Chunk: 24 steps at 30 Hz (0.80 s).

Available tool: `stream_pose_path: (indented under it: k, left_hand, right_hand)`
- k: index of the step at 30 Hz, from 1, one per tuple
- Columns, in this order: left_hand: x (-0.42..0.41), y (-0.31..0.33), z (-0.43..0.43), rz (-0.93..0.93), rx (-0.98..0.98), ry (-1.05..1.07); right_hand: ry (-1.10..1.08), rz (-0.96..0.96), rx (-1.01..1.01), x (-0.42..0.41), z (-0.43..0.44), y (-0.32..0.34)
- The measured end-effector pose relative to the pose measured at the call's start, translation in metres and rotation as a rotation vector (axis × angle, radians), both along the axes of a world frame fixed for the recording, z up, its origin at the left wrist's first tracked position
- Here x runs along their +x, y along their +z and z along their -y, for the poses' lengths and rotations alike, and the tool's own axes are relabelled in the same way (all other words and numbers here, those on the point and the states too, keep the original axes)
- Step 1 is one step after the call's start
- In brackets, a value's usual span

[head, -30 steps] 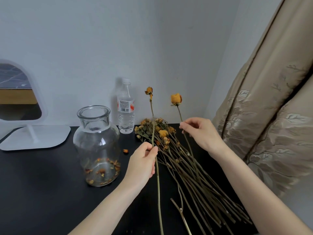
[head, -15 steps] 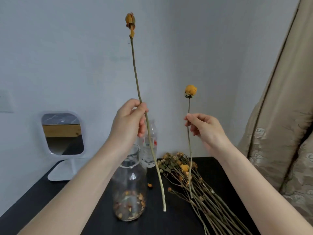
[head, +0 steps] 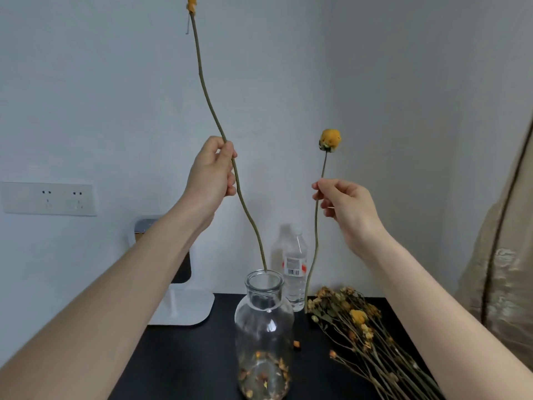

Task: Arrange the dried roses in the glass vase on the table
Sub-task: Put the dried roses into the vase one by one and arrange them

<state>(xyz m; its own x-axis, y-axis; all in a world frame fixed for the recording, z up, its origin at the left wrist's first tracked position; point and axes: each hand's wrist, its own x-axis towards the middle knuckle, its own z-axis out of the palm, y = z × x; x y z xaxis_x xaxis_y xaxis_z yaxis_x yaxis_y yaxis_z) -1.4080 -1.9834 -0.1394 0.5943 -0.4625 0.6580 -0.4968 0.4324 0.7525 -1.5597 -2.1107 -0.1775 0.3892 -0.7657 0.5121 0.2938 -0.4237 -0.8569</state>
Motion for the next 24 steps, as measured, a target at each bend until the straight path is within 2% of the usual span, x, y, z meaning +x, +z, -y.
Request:
stream_pose_path:
  k: [13,24]
  left_hand:
    - [0.015,-0.044,0.015,-0.003,0.122,-0.068]
    - [0.023,-0.099,0.018,0.041,0.314,-0.097]
  right_hand:
    - [0.01,0.185,-0.021,0.038,-0.001,0.01]
    - [0.083,-0.052,-0.121,0.05,-0.007,-0.048]
